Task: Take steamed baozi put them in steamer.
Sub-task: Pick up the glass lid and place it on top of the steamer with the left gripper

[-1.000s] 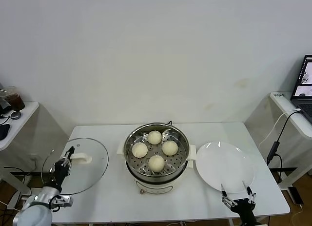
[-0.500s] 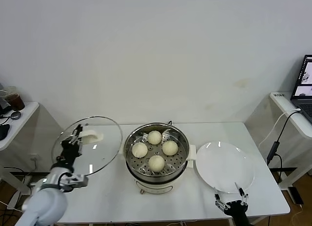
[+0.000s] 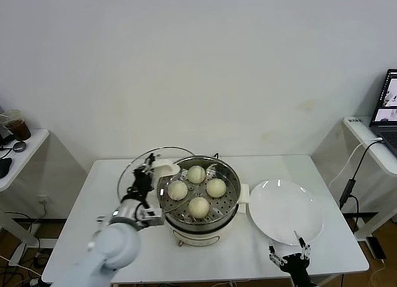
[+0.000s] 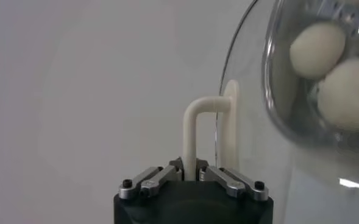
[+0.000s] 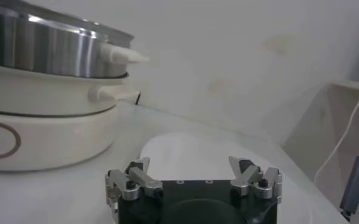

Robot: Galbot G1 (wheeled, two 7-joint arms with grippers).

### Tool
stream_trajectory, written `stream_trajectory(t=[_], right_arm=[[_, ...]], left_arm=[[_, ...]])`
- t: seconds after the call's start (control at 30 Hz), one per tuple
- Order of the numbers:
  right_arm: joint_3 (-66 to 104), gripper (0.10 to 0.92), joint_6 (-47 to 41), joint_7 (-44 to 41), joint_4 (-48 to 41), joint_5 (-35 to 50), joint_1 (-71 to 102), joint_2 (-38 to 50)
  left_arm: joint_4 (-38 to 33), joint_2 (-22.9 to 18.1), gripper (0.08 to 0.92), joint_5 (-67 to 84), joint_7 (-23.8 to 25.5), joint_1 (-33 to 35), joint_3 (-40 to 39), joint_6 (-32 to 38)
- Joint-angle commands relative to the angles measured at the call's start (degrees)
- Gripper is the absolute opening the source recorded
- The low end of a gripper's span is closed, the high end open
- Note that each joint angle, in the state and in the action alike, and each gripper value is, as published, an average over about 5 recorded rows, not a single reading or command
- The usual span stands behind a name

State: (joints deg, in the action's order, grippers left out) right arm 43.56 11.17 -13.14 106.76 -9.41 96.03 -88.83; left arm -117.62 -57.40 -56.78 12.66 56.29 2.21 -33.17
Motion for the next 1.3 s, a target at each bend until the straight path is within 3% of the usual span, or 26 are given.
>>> stream_trajectory(t=[0.03,0.3,1.3], right_arm=[[-0.5,0.823,0.8,0.3,-1.5,-2.8,-0.7,-0.7],[-0.9,0.823,0.8,0.4,-1.5,-3.2,-0.7,-0.7],[-1.6,0.823,0.7,0.2,-1.1,-1.1,0.2,0.3]], left_arm=[[4.5,-9.6,0.178,-16.9,8.6,-9.2,-12.8,-3.7],[6.8,-13.7,0.178,-21.6,9.5,-8.9,-13.6,-2.6],[10.5,-14.5,0.178,-19.8,5.8,-5.4,-12.8,-1.5]])
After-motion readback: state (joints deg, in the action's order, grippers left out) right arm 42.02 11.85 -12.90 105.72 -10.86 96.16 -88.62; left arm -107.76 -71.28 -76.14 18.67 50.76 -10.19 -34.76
